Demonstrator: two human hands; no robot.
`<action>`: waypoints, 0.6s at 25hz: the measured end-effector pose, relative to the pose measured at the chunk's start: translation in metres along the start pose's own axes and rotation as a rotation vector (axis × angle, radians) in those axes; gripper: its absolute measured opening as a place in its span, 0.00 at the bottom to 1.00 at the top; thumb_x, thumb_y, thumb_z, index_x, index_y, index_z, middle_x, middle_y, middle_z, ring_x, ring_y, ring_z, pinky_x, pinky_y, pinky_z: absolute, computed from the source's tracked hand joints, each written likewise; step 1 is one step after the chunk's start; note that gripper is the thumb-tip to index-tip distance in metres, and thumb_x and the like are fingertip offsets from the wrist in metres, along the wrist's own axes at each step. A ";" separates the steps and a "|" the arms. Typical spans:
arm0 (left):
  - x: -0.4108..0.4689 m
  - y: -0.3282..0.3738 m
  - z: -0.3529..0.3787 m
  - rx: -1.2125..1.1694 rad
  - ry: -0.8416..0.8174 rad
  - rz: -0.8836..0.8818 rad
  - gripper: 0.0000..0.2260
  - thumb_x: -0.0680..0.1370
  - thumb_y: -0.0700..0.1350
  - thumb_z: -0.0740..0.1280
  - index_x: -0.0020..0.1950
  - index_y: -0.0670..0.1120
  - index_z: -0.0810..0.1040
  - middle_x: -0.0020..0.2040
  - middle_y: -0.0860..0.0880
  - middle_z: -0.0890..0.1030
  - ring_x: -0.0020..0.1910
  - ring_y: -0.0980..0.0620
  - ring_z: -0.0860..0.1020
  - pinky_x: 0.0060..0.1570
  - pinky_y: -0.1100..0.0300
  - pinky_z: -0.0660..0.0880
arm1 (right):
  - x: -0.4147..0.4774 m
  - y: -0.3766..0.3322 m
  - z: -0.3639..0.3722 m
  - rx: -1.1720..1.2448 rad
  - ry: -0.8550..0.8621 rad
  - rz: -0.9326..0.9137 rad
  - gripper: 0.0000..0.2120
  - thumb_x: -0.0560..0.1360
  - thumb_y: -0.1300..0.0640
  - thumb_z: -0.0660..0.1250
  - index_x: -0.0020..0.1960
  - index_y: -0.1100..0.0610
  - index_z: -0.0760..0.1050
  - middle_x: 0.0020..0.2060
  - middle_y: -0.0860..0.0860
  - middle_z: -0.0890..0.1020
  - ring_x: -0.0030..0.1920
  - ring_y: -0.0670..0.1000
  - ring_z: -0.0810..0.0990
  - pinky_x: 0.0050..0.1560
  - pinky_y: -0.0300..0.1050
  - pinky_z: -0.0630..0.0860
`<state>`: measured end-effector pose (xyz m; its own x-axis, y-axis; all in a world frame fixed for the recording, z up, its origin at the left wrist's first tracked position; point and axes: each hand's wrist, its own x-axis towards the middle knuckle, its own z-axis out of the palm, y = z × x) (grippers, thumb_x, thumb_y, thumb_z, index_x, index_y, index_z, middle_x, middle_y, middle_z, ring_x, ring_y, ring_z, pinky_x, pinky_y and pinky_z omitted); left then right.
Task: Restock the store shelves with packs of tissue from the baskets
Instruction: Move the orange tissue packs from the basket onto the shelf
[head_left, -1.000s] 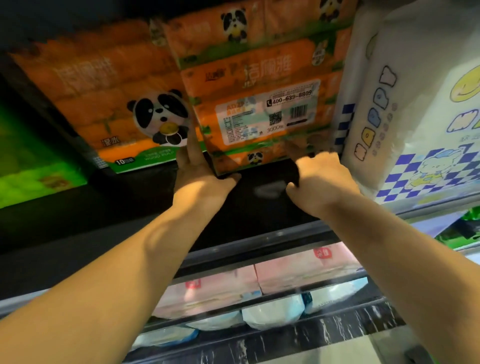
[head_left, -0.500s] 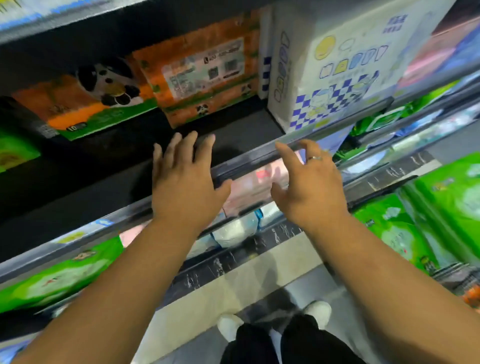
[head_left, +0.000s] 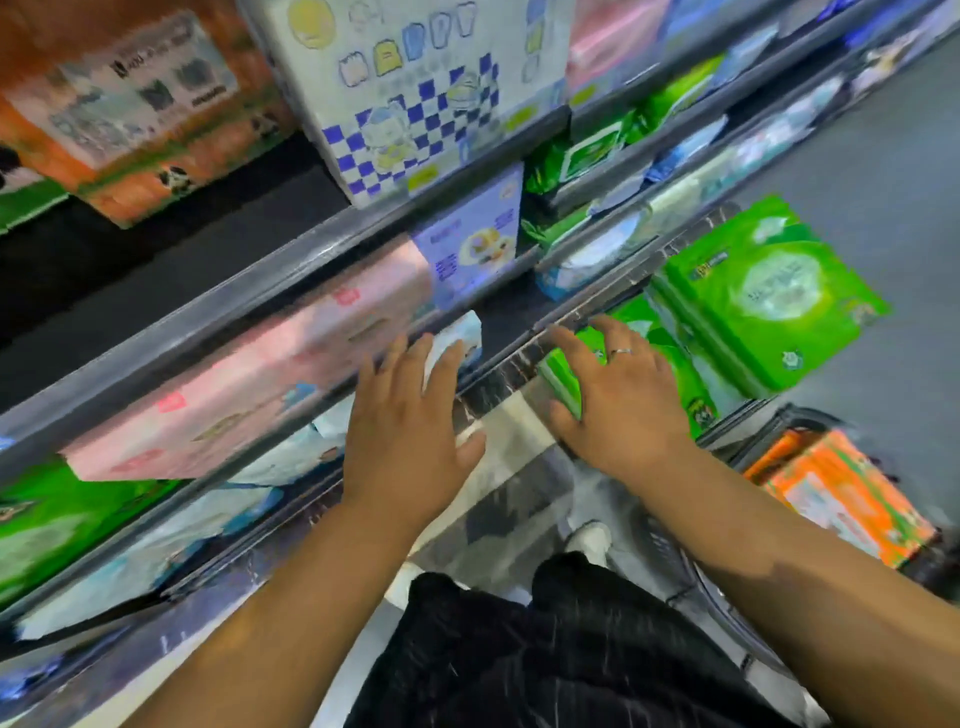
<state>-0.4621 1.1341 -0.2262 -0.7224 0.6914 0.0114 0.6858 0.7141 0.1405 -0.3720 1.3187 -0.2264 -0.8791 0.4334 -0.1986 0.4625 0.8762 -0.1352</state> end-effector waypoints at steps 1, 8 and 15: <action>0.001 0.020 0.009 -0.003 -0.019 0.016 0.38 0.66 0.57 0.75 0.71 0.44 0.68 0.68 0.39 0.72 0.69 0.37 0.69 0.68 0.39 0.63 | -0.004 0.021 0.002 0.012 0.001 0.009 0.36 0.70 0.44 0.68 0.76 0.46 0.61 0.72 0.60 0.65 0.68 0.64 0.67 0.65 0.63 0.67; 0.039 0.174 0.061 -0.043 -0.153 0.184 0.39 0.64 0.57 0.76 0.71 0.45 0.68 0.67 0.39 0.73 0.67 0.36 0.70 0.67 0.39 0.65 | -0.039 0.183 0.022 0.108 0.081 0.162 0.37 0.61 0.47 0.74 0.69 0.53 0.72 0.62 0.65 0.75 0.57 0.67 0.76 0.55 0.67 0.74; 0.076 0.277 0.097 -0.065 -0.271 0.502 0.38 0.68 0.57 0.73 0.73 0.46 0.66 0.71 0.39 0.69 0.71 0.37 0.65 0.70 0.40 0.61 | -0.094 0.269 0.057 0.209 -0.005 0.463 0.36 0.67 0.47 0.70 0.73 0.49 0.65 0.68 0.63 0.69 0.65 0.66 0.70 0.61 0.65 0.69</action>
<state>-0.3186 1.3948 -0.2827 -0.2548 0.9536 -0.1606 0.9259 0.2885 0.2439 -0.1584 1.5019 -0.2999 -0.5763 0.7648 -0.2878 0.8170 0.5315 -0.2237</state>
